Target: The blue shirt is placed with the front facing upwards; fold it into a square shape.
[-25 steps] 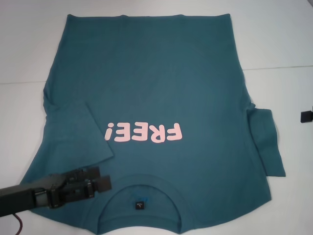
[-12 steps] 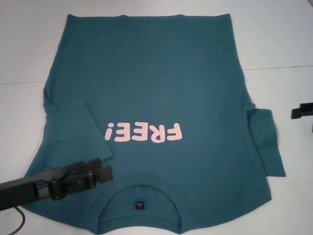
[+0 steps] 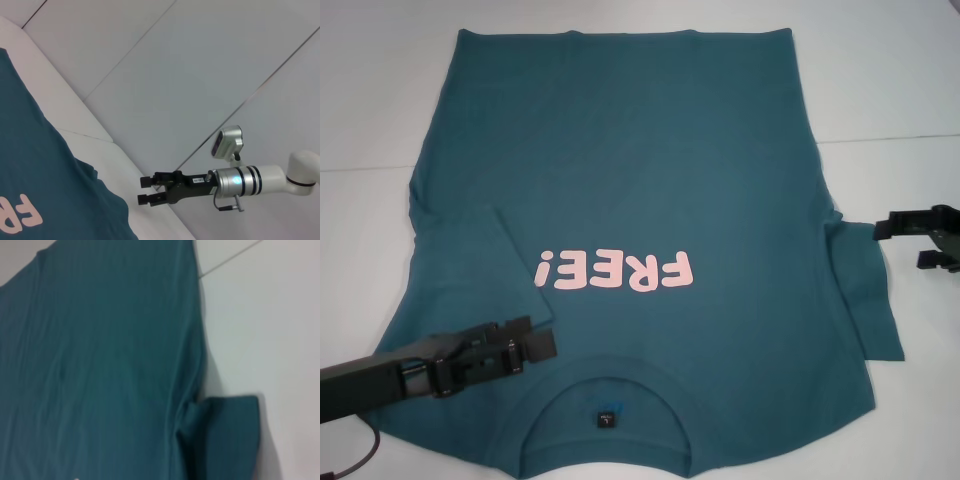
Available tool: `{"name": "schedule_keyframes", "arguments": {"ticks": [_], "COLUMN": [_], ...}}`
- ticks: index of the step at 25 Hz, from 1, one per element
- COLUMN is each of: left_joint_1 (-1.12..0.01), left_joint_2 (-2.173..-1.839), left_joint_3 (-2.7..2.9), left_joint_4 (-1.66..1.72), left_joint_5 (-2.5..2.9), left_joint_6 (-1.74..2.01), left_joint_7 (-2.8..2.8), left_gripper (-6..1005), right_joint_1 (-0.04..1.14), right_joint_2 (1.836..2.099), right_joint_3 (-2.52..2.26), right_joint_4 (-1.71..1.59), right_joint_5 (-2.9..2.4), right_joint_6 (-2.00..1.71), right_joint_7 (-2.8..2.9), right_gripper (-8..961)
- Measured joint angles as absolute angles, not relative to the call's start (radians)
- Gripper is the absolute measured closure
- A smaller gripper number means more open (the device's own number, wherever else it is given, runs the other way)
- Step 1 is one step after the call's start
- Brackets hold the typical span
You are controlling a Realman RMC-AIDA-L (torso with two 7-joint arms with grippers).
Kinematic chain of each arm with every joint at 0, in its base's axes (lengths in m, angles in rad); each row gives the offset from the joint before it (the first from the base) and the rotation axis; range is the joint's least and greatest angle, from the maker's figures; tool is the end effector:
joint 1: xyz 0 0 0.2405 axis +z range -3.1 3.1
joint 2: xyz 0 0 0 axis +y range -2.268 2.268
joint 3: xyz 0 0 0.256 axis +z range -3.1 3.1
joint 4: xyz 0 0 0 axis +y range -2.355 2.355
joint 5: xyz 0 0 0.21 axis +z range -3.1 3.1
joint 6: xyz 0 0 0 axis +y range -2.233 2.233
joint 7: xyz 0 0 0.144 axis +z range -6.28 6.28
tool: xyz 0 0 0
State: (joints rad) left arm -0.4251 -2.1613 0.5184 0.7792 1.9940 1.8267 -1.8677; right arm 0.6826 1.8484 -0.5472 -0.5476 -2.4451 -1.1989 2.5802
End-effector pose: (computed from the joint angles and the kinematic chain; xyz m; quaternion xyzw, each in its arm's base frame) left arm -0.2594 0.2827 0.0132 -0.8326 -0.4266 -0.3527 0.0186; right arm 0.3351 0.3998 0.0912 -0.6554 0.6973 0.1341 0.2571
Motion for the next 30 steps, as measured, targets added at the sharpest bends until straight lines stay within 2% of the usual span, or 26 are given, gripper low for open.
{"name": "schedule_keyframes", "arguments": {"ticks": [9,24,30], "left_joint_1": [-0.428,-0.428,-0.429], "left_joint_2": [-2.159,-2.158,-2.159], "left_joint_3": [0.517,0.515,0.515], "left_joint_4": [0.773,0.773,0.773], "left_joint_5": [1.994,1.983,1.983], "left_joint_6": [1.814,1.812,1.810], "left_joint_7": [-1.867,-1.868,-1.868], "left_gripper": [47,48,48], "right_joint_1": [0.734,0.739,0.737], "right_joint_2": [1.861,1.888,1.887], "right_joint_3": [-0.556,-0.586,-0.593], "right_joint_4": [-0.461,-0.451,-0.451], "right_joint_5": [-2.449,-2.451,-2.453], "right_joint_6": [-1.107,-1.062,-1.061], "right_joint_7": [2.574,2.580,2.582], "right_gripper": [12,12,12]}}
